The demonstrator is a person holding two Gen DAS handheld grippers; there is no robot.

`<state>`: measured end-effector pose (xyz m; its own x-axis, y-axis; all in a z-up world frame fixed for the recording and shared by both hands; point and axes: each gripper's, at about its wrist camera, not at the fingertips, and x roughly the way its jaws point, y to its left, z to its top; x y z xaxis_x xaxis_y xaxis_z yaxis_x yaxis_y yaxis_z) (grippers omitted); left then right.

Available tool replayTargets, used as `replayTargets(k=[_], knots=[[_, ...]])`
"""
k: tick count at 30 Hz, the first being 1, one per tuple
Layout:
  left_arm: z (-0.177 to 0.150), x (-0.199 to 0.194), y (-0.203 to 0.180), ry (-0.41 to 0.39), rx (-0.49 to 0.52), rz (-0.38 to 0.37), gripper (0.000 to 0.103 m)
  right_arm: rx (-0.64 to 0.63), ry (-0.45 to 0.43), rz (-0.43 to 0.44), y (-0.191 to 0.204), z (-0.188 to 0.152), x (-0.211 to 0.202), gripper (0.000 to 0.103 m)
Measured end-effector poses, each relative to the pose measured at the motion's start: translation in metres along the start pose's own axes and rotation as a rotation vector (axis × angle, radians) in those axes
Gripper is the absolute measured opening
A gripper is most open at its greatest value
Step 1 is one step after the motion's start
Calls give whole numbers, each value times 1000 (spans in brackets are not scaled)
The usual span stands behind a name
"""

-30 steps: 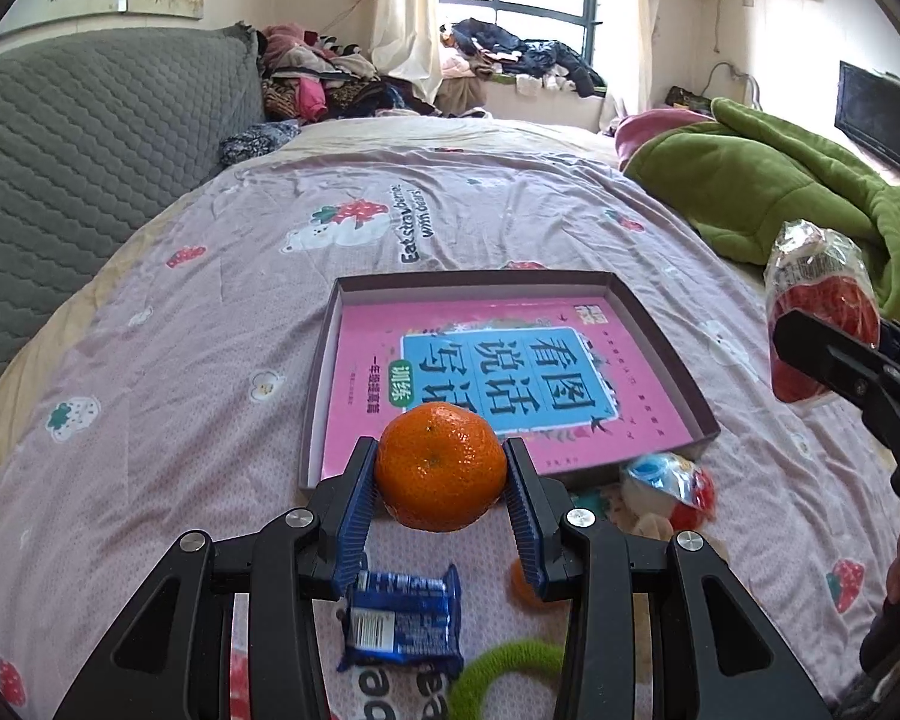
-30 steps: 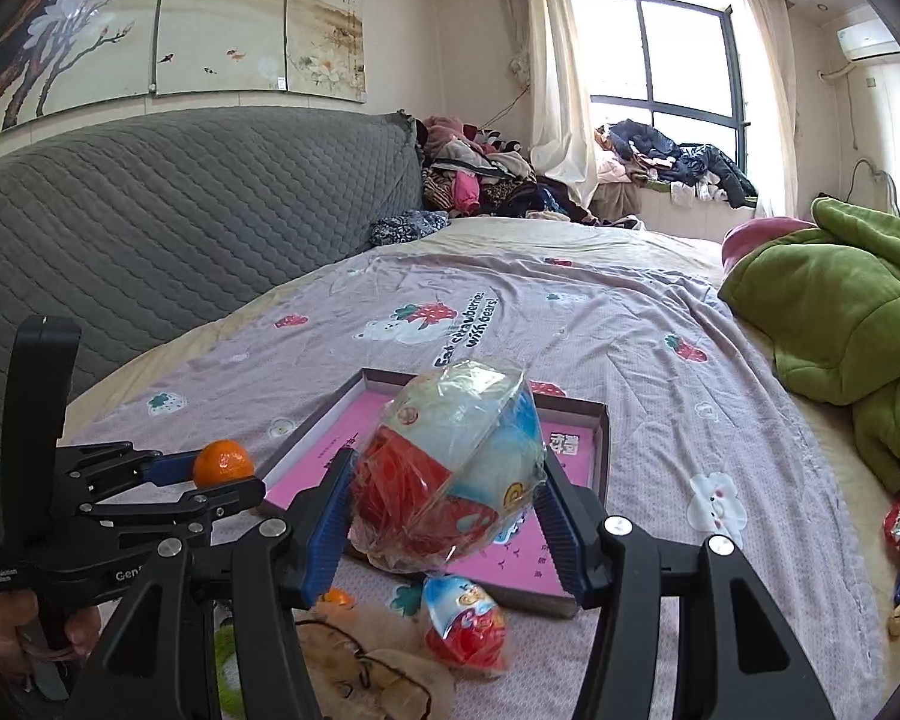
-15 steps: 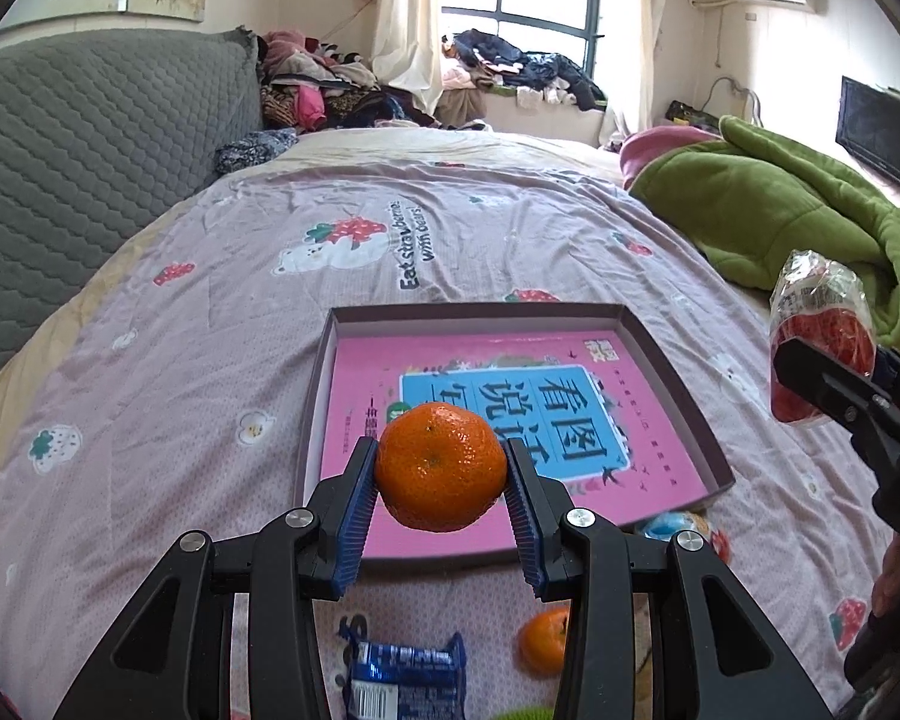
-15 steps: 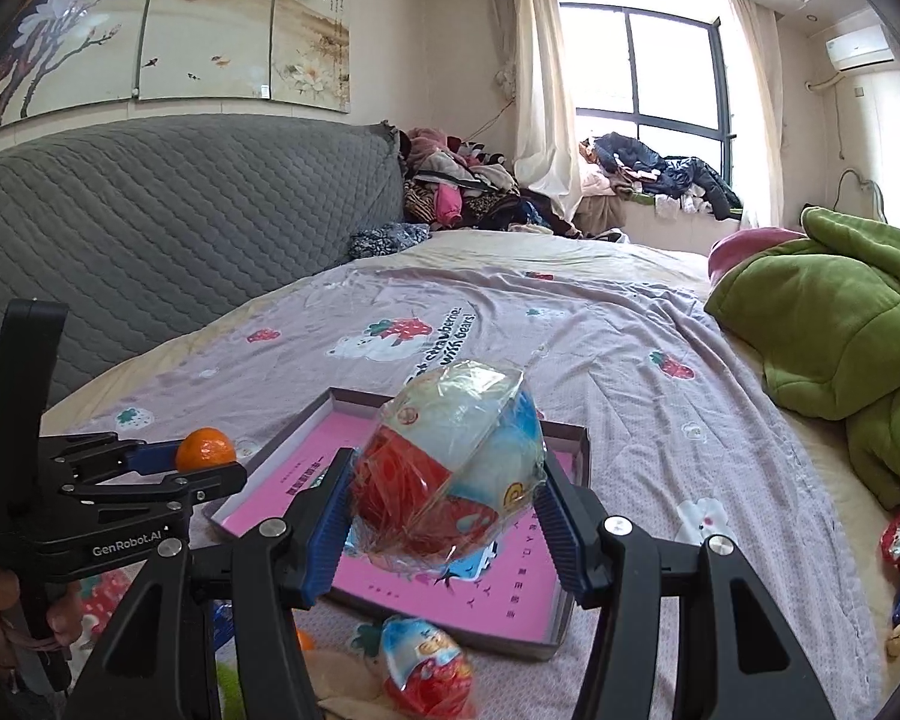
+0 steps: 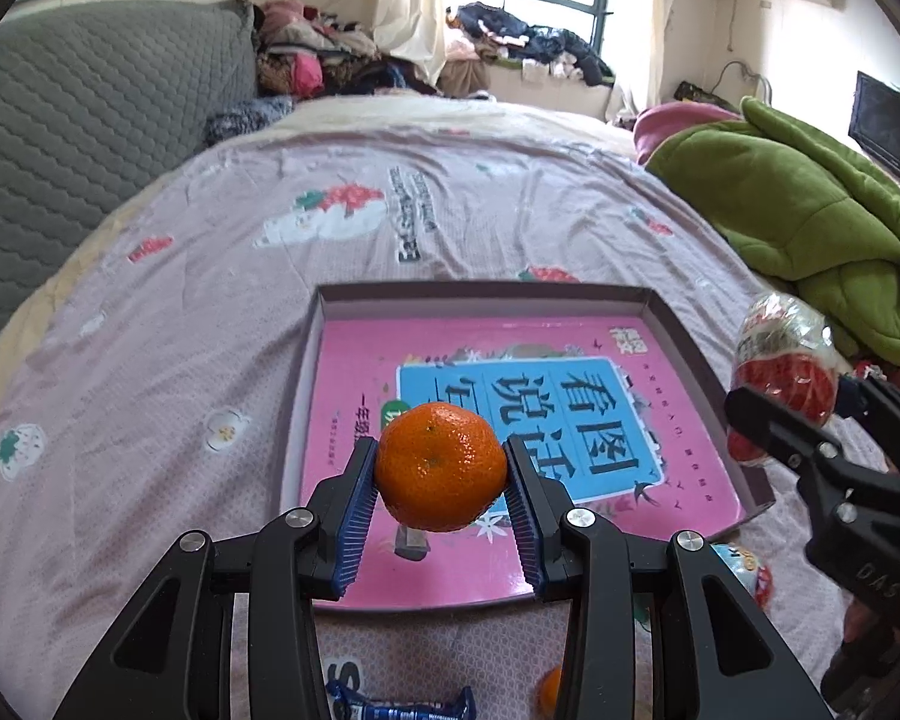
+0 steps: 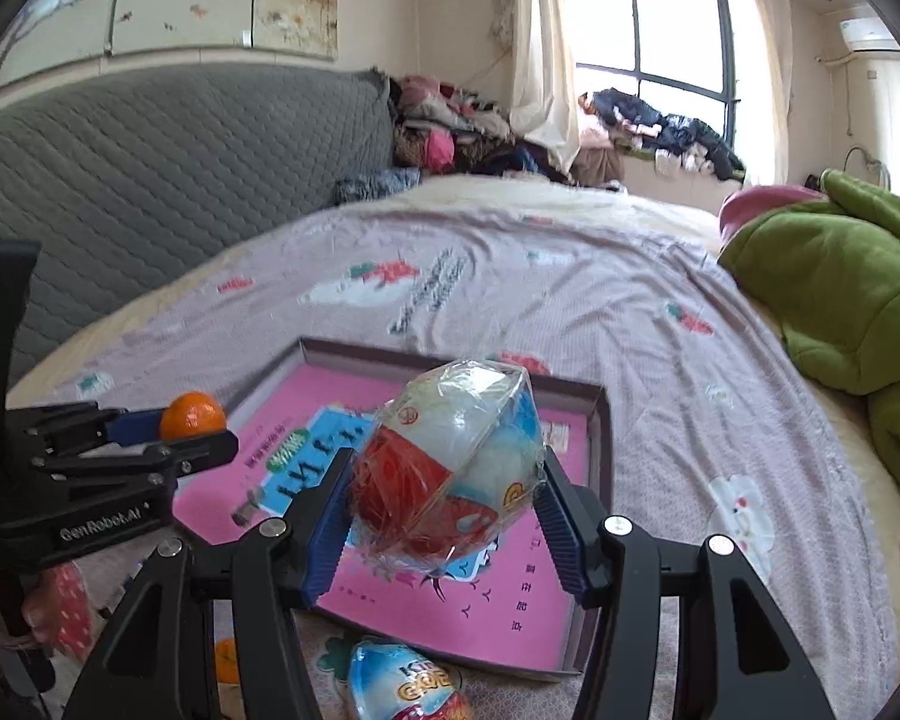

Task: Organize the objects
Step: 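Carry the egg toy with the right gripper while the left gripper carries the mandarin to the tray, then open the right gripper releasing the egg toy while the left gripper releases the mandarin in the tray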

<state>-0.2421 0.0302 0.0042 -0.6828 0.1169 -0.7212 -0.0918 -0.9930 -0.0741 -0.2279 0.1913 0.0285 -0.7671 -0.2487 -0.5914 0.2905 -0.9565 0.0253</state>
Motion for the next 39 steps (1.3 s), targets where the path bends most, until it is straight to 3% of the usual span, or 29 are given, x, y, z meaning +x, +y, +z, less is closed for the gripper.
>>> replayTargets(k=[18,39], knots=[[-12,55,8,128,-16,29,42,-8,199,-30,-11,-28,54,57],[-18,68,11,207,1,21,43,18,309,-49,-14,-34,73,57]])
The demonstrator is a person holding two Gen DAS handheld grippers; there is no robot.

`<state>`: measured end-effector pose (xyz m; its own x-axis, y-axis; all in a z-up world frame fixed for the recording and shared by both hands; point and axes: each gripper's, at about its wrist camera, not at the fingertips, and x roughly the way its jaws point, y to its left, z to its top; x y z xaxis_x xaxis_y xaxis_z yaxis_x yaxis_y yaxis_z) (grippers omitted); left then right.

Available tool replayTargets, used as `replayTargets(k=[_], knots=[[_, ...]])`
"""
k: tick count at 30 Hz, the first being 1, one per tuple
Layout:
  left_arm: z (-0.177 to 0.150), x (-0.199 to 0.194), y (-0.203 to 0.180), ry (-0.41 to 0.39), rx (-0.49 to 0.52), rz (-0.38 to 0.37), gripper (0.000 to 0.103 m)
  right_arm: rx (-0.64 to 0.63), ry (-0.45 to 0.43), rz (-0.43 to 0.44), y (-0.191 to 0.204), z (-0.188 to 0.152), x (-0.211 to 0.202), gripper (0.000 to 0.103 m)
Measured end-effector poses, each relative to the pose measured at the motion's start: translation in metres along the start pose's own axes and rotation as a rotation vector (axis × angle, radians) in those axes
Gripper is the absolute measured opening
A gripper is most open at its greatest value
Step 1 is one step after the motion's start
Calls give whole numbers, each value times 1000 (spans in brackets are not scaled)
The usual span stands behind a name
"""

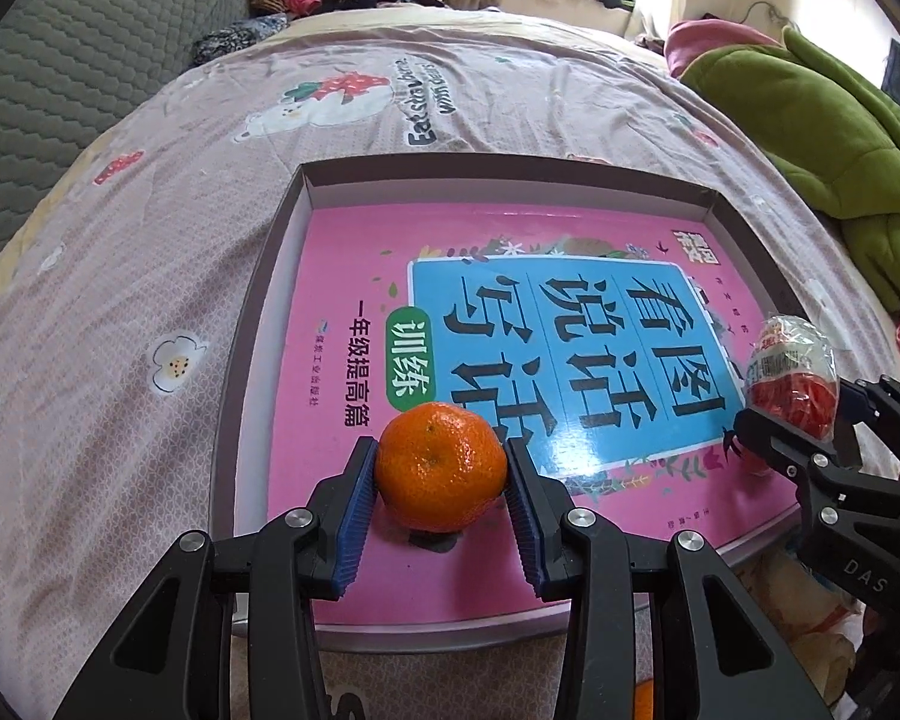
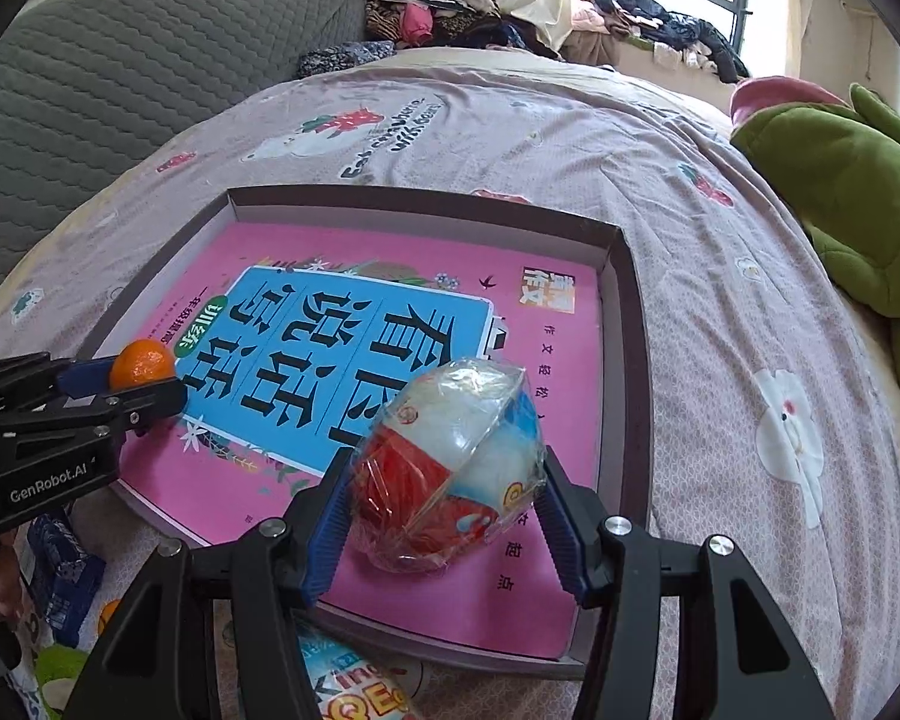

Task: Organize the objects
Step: 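Open the right gripper releasing the egg toy while the left gripper releases the mandarin in the tray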

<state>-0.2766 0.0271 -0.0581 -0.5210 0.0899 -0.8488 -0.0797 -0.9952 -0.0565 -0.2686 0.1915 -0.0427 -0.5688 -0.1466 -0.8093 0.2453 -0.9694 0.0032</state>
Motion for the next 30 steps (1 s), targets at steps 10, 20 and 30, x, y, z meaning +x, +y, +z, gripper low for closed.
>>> replayTargets(k=[10,20,30], knots=[[2,-12,1,-4,-20,-53,47,-6,6,-16,2,3,-9,60],[6,-33,6,-46,-32,-35,60,22,-6,-19,0,7,-22,60],[1,-63,13,-88,-62,-30,68,31,-64,-16,4,15,-58,60]])
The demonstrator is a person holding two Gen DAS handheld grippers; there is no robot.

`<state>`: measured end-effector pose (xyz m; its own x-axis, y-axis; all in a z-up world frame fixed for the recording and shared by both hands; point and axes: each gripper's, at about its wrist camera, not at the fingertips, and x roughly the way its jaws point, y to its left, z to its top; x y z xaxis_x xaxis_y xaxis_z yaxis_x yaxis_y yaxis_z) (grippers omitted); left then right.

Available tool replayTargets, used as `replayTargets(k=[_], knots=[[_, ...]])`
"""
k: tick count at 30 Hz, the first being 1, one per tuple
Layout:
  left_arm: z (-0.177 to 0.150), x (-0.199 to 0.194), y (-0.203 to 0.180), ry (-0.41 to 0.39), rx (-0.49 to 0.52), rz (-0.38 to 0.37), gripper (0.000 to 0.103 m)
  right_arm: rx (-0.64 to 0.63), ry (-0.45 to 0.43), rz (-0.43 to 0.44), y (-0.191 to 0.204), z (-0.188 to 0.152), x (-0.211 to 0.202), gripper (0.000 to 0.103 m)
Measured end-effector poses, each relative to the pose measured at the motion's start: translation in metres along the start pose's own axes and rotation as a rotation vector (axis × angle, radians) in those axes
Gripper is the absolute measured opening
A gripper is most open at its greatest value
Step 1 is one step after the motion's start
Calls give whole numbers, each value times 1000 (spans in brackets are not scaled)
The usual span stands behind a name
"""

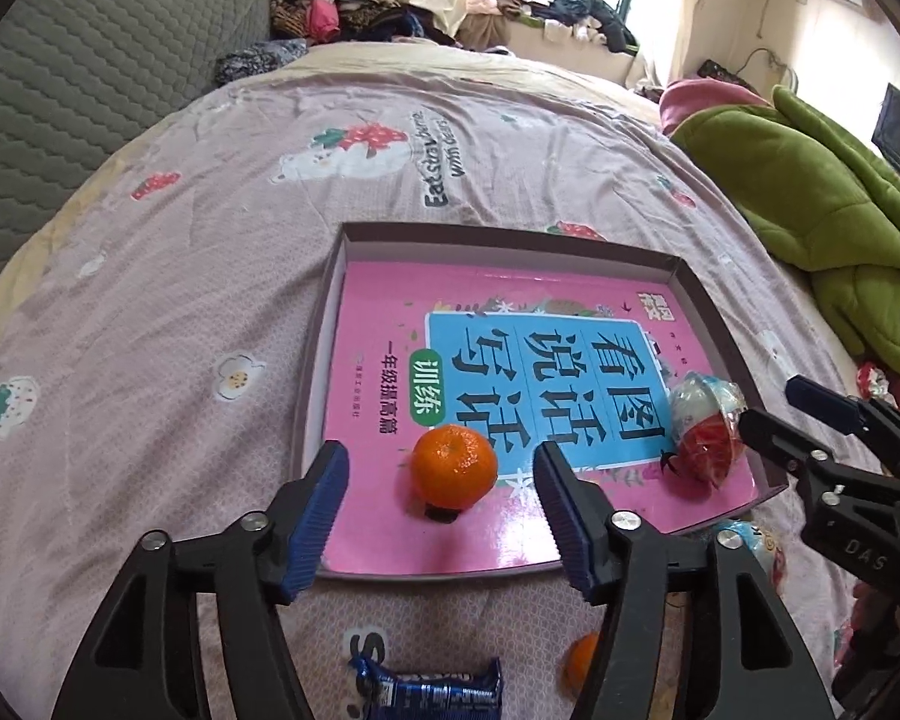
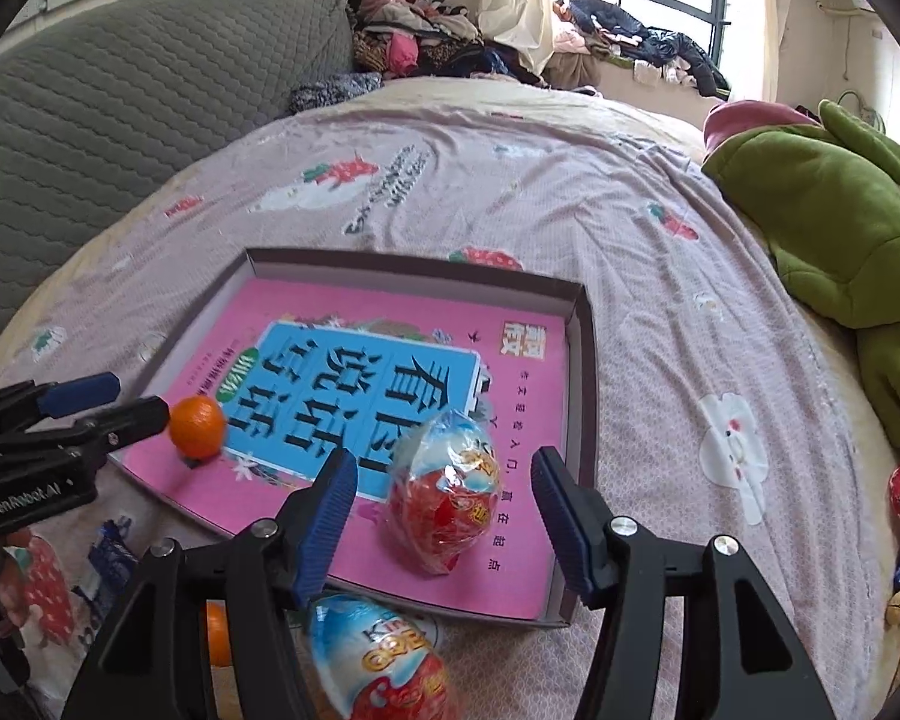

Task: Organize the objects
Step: 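Open the right gripper releasing the egg toy while the left gripper releases the mandarin in the tray, then withdraw both open grippers from the tray back over the bed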

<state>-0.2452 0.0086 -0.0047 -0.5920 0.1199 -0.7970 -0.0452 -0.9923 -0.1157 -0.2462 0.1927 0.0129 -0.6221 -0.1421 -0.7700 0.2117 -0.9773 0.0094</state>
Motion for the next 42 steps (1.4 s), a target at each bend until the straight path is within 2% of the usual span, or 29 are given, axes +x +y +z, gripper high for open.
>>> replayTargets(k=[7,15,23,26,30,35,42], knots=[[-3,-30,-6,-57,15,-2,74,0,-47,6,8,5,-29,60],[-12,-60,-12,-103,7,-10,75,19,-110,10,14,-2,-62,61],[-22,-79,-20,-118,8,-29,76,71,-170,48,14,-9,-90,68],[-24,-89,-22,-131,8,-34,76,62,-189,14,15,-11,-102,68],[-26,-104,-27,-156,18,-41,76,68,-205,28,15,-12,-117,69],[-29,-123,-31,-195,33,-41,76,51,-246,0,18,-15,-140,69],[-33,-140,-31,-220,17,-15,76,54,-258,-4,22,-19,-156,69]])
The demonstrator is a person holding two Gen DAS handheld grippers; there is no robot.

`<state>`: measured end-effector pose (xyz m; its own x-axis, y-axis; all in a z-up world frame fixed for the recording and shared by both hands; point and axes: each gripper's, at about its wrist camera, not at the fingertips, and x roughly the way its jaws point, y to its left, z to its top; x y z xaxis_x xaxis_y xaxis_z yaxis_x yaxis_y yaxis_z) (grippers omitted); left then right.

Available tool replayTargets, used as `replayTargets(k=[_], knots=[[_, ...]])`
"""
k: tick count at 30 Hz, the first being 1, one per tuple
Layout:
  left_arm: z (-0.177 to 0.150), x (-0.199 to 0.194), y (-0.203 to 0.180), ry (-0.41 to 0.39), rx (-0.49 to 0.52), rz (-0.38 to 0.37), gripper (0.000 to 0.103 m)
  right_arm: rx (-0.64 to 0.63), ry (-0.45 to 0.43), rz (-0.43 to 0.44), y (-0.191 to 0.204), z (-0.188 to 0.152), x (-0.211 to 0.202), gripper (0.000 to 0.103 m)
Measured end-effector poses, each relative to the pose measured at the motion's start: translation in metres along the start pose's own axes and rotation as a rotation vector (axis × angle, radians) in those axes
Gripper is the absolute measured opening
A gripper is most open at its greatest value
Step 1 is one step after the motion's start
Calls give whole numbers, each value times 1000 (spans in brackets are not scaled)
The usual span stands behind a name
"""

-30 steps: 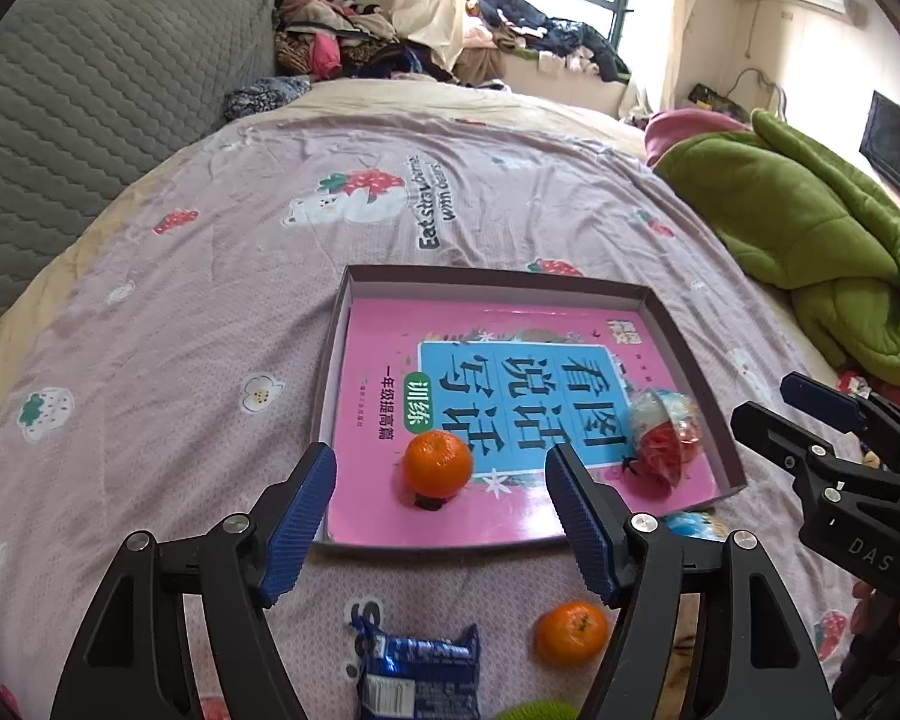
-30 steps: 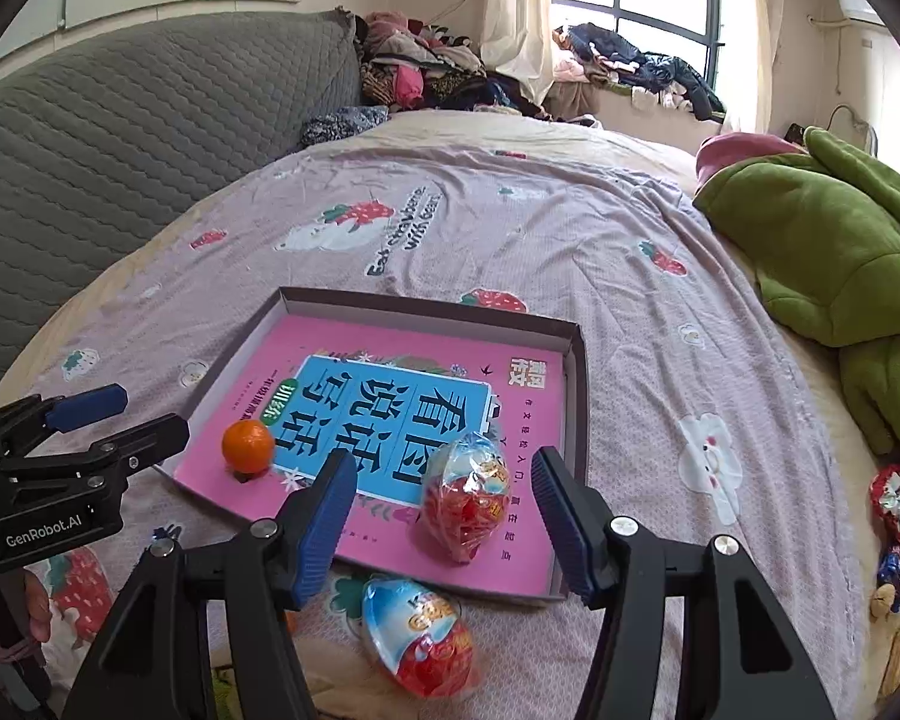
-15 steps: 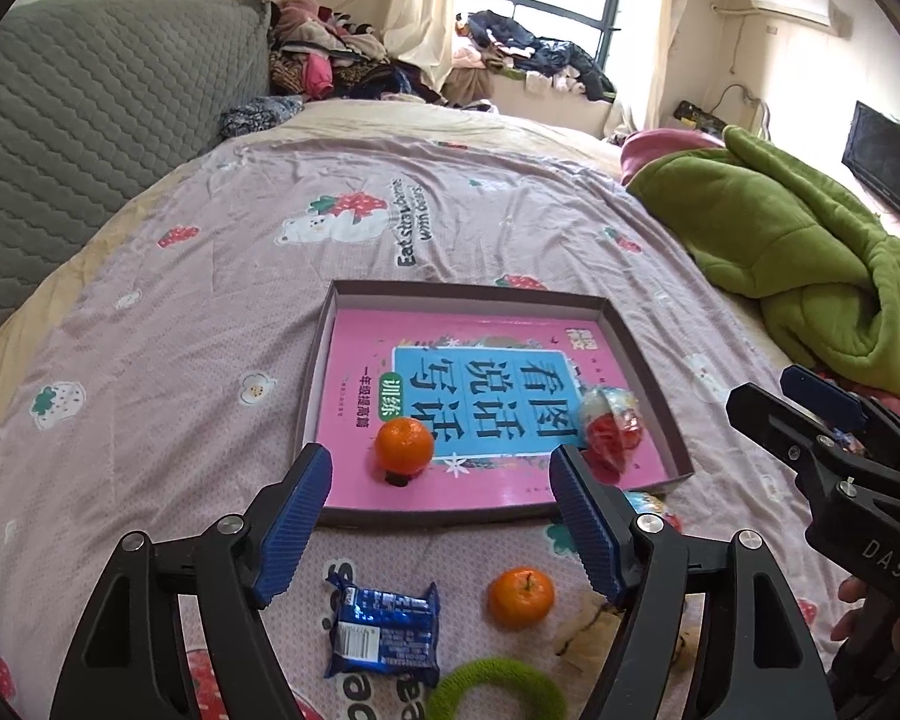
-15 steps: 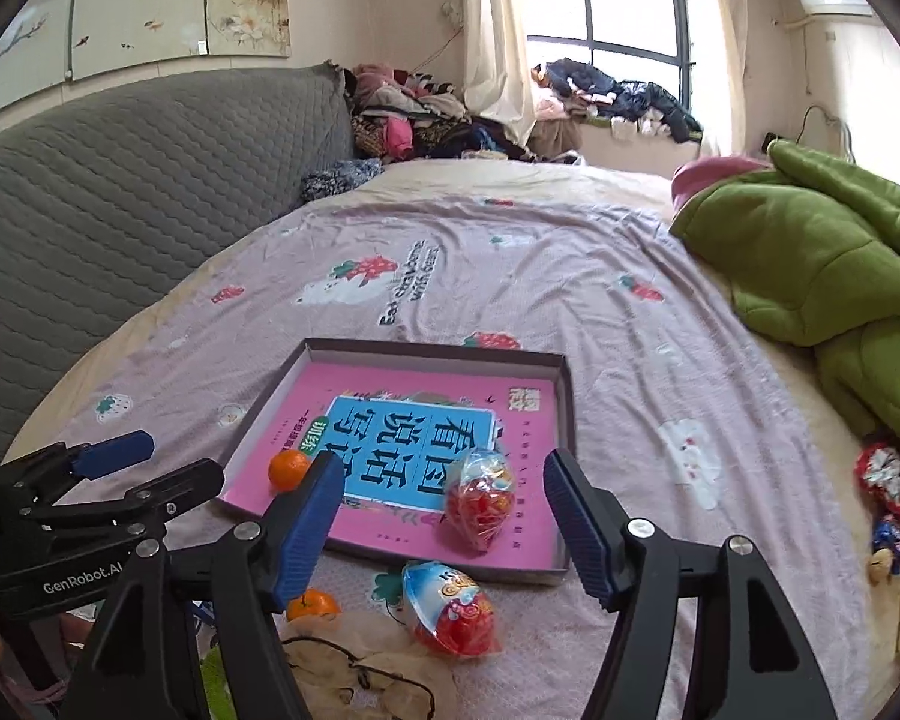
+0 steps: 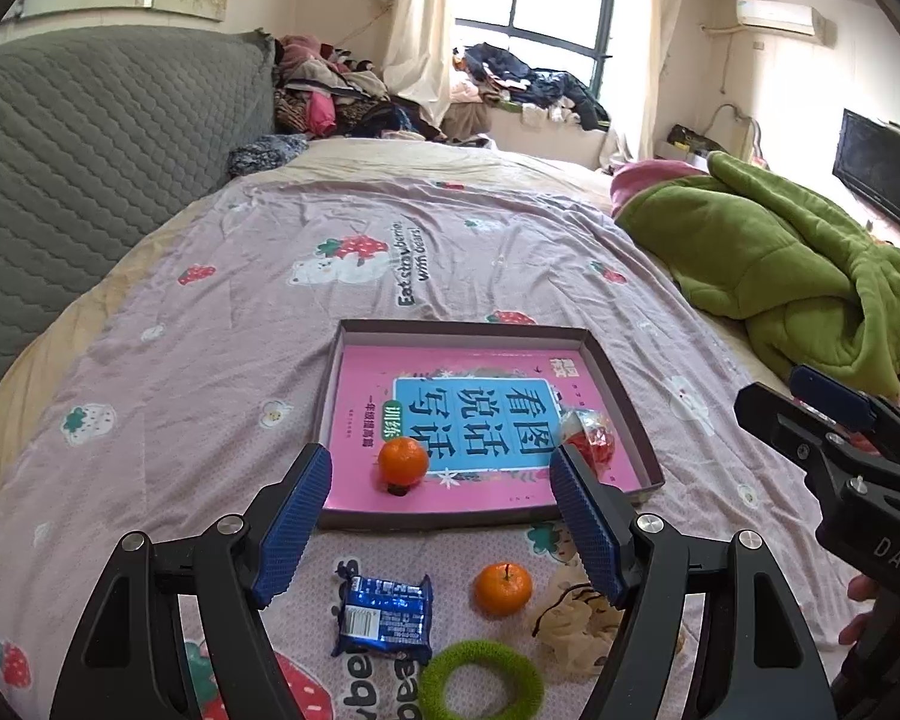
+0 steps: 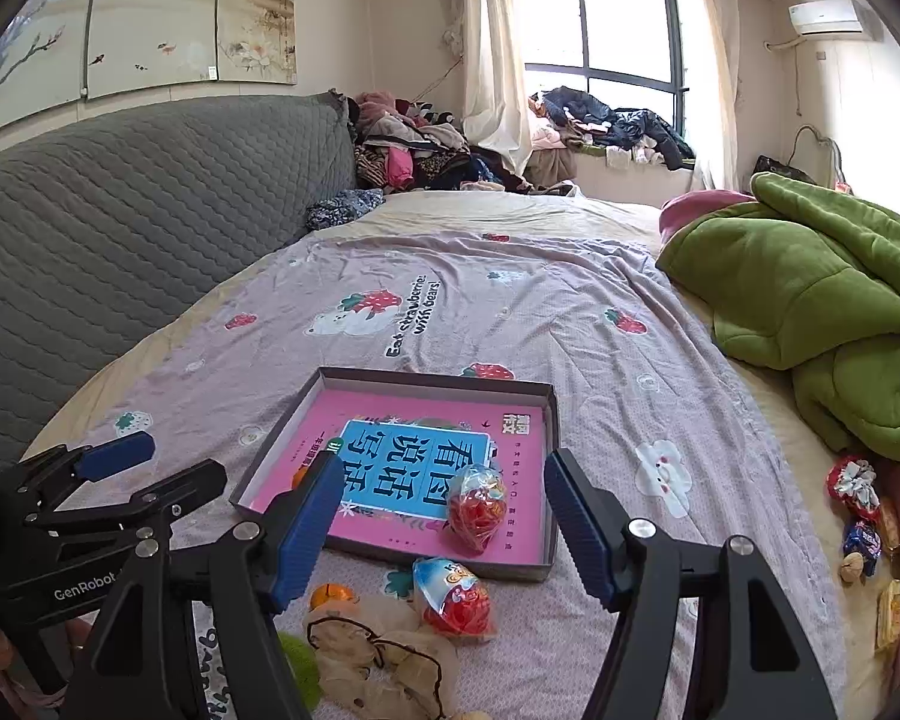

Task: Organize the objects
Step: 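Withdraw both open grippers from the tray back over the bed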

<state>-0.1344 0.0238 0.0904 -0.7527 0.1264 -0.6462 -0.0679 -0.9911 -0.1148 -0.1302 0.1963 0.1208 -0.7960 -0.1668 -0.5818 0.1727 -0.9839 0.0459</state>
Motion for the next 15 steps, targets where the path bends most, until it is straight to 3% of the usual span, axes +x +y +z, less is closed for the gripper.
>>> replayTargets(k=[15], knots=[[-18,-18,2,16,-15,10,76,-7,-8,38,16,-14,-21,69]])
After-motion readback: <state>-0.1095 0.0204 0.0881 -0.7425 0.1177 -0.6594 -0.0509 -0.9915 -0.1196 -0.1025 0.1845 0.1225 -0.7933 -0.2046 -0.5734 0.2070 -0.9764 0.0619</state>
